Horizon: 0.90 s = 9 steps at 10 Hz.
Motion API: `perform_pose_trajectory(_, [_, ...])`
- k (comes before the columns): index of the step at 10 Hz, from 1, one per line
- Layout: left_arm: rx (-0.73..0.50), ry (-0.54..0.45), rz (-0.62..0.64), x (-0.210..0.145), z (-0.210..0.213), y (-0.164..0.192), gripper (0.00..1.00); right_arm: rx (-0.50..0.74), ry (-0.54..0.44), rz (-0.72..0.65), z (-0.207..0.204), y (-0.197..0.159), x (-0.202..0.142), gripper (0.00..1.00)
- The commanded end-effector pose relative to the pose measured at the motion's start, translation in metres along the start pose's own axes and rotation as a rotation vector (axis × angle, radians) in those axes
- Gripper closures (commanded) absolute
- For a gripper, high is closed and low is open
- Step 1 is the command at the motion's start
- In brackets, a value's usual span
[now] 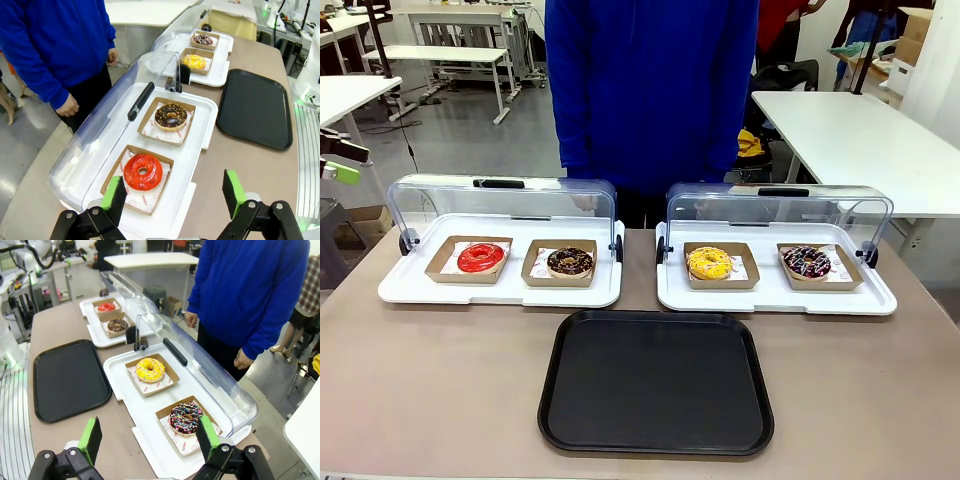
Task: Move the first donut from the left to the tray.
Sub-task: Pick up the Paper togo box containing the Donut indicated by the person and place it on the Handle tray.
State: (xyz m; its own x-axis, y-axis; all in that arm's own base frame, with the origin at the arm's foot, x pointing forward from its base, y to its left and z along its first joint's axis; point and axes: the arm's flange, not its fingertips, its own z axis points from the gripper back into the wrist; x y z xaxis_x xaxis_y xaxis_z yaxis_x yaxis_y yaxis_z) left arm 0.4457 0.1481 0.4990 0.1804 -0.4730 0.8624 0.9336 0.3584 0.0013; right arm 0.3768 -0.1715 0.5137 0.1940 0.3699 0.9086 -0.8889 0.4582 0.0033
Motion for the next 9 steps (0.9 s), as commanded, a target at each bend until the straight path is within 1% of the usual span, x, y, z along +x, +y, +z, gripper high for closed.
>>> perform_pose_trajectory(1, [-0.006, -0.014, -0.006, -0.0001, -0.0006, 0.0000, 0.00, -0.002, -0.027, 0.026, -0.0010, -0.0027, 0.0002, 0.00])
perform_pose_trajectory(9, [-0.006, -0.014, -0.006, -0.0001, -0.0006, 0.0000, 0.00, -0.002, -0.027, 0.026, -0.0010, -0.0027, 0.0002, 0.00])
